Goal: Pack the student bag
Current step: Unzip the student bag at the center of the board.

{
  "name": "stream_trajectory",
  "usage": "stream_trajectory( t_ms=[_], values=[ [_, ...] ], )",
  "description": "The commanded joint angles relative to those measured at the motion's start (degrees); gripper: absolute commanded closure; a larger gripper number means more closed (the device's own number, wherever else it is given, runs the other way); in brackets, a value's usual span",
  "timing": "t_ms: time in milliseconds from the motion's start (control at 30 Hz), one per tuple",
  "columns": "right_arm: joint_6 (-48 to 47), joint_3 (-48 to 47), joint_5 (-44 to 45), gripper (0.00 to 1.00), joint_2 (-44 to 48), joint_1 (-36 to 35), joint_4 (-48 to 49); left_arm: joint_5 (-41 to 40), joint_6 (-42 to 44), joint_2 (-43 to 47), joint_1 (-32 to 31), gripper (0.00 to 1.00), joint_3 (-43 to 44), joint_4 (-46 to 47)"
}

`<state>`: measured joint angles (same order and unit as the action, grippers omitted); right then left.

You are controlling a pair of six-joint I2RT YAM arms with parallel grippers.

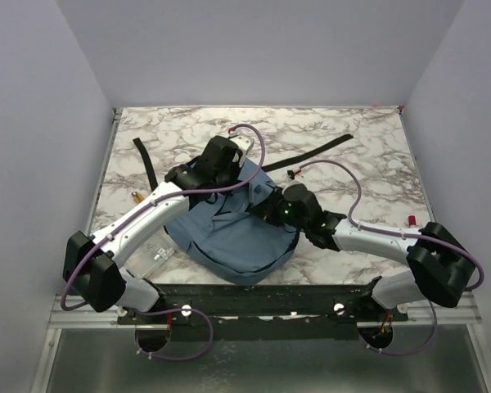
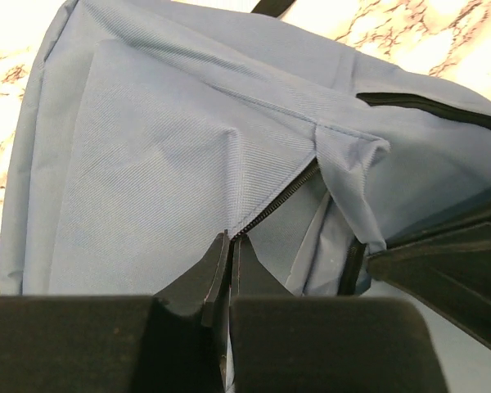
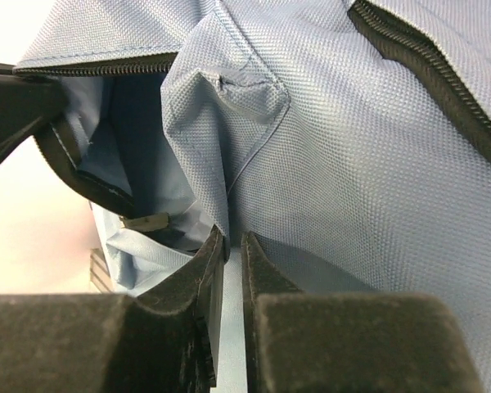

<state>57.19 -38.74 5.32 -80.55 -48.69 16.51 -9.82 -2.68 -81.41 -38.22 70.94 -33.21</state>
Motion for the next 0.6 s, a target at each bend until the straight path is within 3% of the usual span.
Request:
stream_trajectory(
  t_ms=[0, 133, 233, 400, 467, 567],
  values=[
    [-6.6, -4.8, 2.8, 0.82, -0.2, 0.3, -12.5, 0.9, 2.2, 2.6, 1.2, 1.0, -0.6, 0.4],
    [-11.0, -8.4, 4.8, 0.68, 3.9, 0.3, -18.9, 0.6, 1.4, 0.8, 1.3, 1.0, -1.1, 0.6],
    [-13.8, -9.9, 9.0, 0.51, 8.7, 0.3, -23.5, 1.5, 0.2, 0.4, 1.4, 1.0, 0.0, 0.3],
    [-20.7, -12.5, 21.6, 0.3, 15.7, 1.2, -30.6, 5.4, -1.6, -0.5, 2.5, 1.0, 1.3, -0.1],
    [-22.4, -13.5, 26.9, 0.25, 16.6, 3.7, -33.5, 5.9, -1.9, -0.5, 2.7, 1.0, 1.5, -0.4],
    [-23.3, -12.9, 30.8, 0.19, 17.1, 13.2, -34.7, 6.5, -2.3, -0.3, 2.7, 1.0, 1.5, -0.4]
  ],
)
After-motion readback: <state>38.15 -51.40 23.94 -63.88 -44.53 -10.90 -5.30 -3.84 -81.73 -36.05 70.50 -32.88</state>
